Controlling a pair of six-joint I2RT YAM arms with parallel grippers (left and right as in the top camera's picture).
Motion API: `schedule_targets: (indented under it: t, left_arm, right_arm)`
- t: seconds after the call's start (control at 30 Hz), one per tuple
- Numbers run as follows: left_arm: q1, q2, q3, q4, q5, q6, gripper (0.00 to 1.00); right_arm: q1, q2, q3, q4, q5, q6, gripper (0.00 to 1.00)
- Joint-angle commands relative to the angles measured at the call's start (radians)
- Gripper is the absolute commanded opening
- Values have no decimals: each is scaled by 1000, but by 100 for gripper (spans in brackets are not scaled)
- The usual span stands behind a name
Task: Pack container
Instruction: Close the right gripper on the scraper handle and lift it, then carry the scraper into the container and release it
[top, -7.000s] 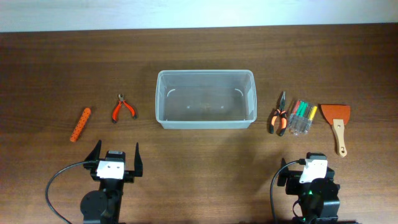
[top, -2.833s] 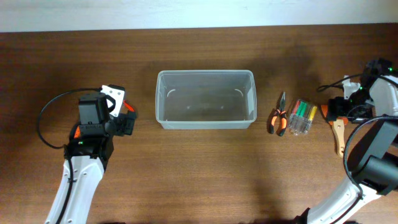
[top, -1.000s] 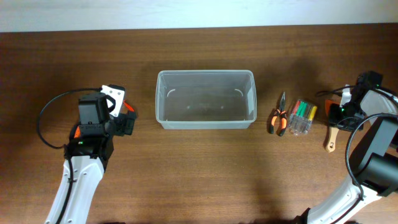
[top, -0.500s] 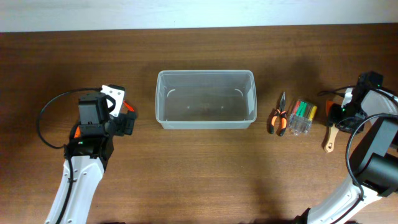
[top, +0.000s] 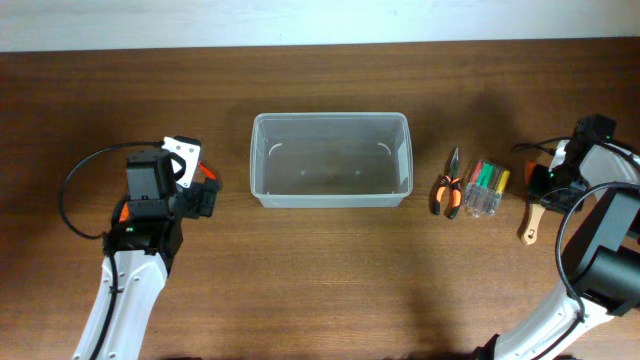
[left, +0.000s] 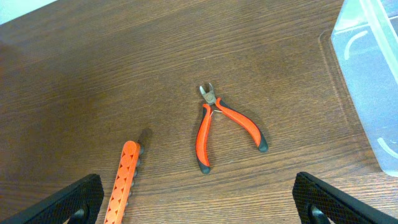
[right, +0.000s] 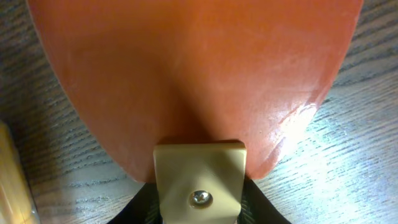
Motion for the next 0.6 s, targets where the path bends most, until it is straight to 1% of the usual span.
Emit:
schedule_targets:
  t: [0.0,0.1,0.17,0.2,0.37,0.43,0.53,0.57]
  left_arm:
    - [6,5,21,-1,-7,15,99]
    - [6,5,21,-1,-7,15,99]
    - [6,5,21,-1,-7,15,99]
    - [6,5,21,-1,-7,15,99]
    - [6,5,21,-1,-7,15,99]
    - [6,5,21,-1,-7,15,99]
    - [6,5,21,-1,-7,15,99]
    - [6,5,21,-1,-7,15,99]
  right_arm:
    - [0,23,8,-28,20,10,27]
    - [0,13,88,-110,20,10,24]
    - [0,-3,189,-190,19,10,17]
    - [2,-14,252,-236,19,10,16]
    - [48,-56,566,-438,-31,10,15]
    - [96,-58,729,-536,-80,10,15]
    - [187,-58,900,-621,-137,8,14]
    - [236,-58,960,-642,-155,5,12]
